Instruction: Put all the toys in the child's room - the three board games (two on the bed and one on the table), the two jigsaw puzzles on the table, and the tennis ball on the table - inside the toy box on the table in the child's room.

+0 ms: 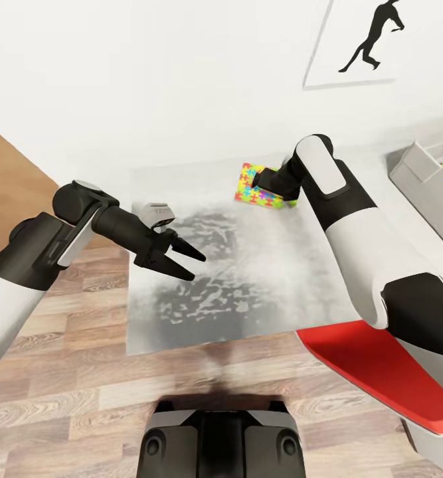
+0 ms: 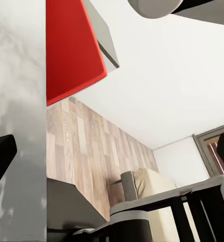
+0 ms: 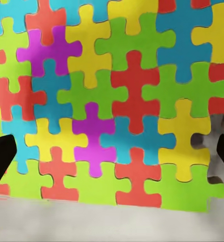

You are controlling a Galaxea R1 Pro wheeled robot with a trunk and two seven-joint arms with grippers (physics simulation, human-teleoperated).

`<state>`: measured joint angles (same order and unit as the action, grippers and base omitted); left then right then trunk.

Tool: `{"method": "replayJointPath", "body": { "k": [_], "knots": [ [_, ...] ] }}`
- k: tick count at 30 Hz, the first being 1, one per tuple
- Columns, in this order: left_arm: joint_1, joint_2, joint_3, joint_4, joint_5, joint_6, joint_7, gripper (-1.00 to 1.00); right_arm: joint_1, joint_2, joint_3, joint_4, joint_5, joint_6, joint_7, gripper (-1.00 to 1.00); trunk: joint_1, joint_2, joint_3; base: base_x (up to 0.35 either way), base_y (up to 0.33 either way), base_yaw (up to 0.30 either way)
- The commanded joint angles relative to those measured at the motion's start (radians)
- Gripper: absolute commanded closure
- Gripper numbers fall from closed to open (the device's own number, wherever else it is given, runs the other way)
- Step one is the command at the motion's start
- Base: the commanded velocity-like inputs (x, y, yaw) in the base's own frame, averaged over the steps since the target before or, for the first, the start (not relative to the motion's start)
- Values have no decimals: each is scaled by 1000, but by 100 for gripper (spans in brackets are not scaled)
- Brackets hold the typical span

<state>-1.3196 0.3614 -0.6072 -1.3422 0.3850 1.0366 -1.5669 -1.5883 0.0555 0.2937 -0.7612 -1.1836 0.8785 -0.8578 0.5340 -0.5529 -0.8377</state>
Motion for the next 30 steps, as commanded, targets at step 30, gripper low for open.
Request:
{"method": "replayJointPath", "body": {
  "k": [30],
  "knots": [
    [-1,-1,-2,0,-2,11,-4,-100,-9,1,1,-14,-10,10,-20,-100,0,-1,-1,-41,25,0]
  ]
}}
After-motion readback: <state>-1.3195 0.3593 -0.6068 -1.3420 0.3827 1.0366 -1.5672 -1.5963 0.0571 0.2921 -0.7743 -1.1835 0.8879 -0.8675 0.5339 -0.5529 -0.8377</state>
